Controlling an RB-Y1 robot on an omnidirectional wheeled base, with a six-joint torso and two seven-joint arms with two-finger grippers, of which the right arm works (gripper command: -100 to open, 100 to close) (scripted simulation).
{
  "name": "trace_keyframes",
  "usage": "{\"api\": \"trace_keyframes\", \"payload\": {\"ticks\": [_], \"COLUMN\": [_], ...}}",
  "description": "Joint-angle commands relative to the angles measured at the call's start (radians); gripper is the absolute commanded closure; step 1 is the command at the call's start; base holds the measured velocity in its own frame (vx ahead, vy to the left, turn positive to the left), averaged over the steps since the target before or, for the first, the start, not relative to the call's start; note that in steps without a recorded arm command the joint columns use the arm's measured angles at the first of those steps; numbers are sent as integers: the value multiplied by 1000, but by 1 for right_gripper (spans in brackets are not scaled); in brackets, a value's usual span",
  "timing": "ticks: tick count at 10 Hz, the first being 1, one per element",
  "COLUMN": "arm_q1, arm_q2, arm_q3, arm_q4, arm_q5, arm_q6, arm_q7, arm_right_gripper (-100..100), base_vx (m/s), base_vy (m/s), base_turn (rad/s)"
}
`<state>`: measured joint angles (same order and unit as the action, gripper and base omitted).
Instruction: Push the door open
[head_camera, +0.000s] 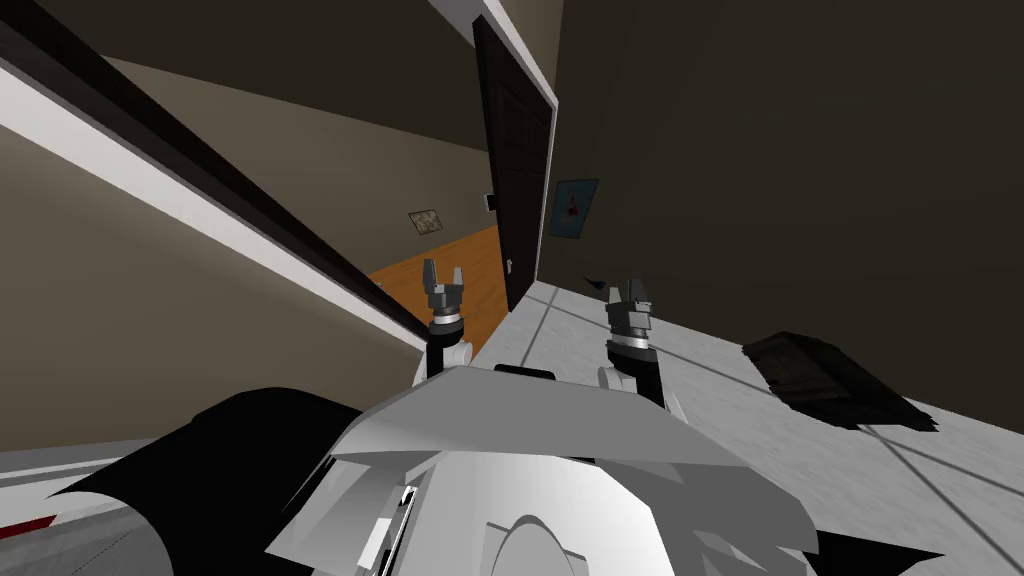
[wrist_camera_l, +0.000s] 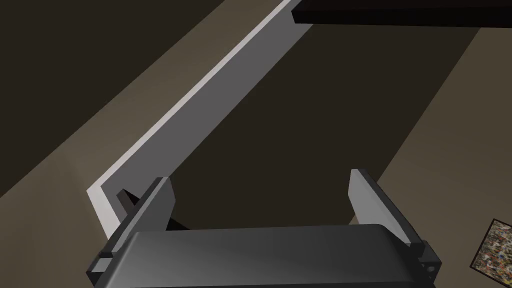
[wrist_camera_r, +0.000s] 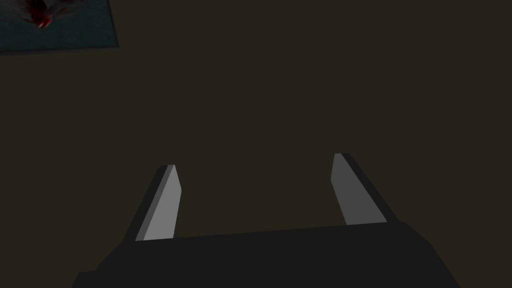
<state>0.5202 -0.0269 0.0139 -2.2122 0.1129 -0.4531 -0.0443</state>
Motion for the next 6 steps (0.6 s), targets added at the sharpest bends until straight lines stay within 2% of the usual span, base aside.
{"api": "trace_keyframes", "payload": {"ticks": [1,6], "arm_q1": [-9,-40], "arm_q2": [-8,-28], "arm_q3": [12,53], "arm_q4": [28,124], "arm_q5": [6,29], "arm_q6": [-7,-33], "arm_q7": [-6,-27], "arm_right_gripper": [-100,-100], "base_vx": [164,165], "base_vy": [79,-35], "base_turn": [34,66]}}
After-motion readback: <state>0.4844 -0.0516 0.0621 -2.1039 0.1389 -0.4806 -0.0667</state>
